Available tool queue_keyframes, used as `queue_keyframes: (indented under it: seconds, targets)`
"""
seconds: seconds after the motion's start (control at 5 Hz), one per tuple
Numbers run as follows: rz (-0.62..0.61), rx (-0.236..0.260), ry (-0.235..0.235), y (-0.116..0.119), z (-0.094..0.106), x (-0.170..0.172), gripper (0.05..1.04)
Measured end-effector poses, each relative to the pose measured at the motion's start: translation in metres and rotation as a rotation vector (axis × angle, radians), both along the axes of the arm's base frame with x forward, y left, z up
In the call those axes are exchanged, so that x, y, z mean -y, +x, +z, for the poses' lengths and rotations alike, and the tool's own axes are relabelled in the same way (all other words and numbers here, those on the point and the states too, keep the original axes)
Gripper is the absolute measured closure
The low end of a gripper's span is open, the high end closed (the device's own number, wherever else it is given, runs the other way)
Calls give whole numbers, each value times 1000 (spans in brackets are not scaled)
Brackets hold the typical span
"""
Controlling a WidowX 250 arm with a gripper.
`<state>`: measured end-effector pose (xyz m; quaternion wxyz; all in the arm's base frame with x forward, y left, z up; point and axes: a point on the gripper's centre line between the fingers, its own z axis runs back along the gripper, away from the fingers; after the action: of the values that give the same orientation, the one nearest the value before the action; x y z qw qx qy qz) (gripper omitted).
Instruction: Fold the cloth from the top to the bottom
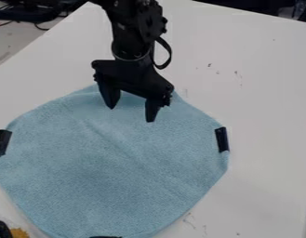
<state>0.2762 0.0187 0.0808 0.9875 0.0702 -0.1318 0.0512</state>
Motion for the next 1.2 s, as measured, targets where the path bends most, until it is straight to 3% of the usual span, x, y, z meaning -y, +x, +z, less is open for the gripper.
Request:
queue_keyframes:
  seconds: [0.2, 0.6, 0.8, 1.0, 1.2]
  targets:
    - [-2, -27, 0, -2, -7, 0, 84]
    - [-54, -90, 27, 17, -12, -17, 83]
    - [-96, -81, 35, 47, -15, -31, 84]
    - [-149, -36, 88, 81, -10, -60, 84]
    - [-176, -26, 117, 104, -11, -92, 83]
